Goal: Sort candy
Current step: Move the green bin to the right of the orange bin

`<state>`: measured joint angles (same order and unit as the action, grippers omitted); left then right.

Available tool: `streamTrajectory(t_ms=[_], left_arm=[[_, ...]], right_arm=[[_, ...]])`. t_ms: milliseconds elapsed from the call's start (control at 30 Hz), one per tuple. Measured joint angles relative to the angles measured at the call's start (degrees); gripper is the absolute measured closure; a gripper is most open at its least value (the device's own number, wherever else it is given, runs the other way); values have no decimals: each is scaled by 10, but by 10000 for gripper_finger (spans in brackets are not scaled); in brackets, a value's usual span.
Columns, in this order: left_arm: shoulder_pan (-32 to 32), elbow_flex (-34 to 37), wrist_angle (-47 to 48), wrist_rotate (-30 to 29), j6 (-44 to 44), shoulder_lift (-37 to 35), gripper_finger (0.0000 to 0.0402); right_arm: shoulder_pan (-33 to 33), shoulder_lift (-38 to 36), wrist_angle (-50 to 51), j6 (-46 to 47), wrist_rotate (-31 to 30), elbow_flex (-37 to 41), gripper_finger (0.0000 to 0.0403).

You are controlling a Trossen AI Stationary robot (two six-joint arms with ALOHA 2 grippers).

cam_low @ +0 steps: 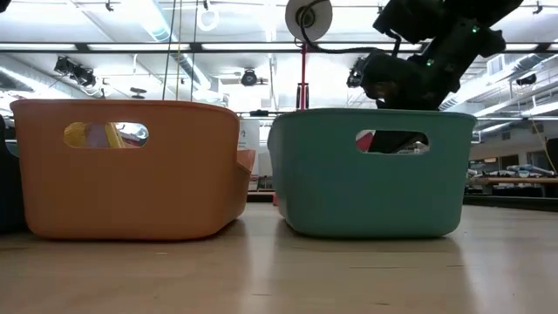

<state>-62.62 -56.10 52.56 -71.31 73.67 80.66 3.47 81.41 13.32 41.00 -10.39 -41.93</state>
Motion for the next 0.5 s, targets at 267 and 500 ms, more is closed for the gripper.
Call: streamTrajectory(t_ms=[267,500], left_arm=[[0,0,0,0,0,0,401],[0,0,0,0,0,0,401]], right_arm=[[23,0,0,22,0,0,403],[25,0,0,29,0,0,403]])
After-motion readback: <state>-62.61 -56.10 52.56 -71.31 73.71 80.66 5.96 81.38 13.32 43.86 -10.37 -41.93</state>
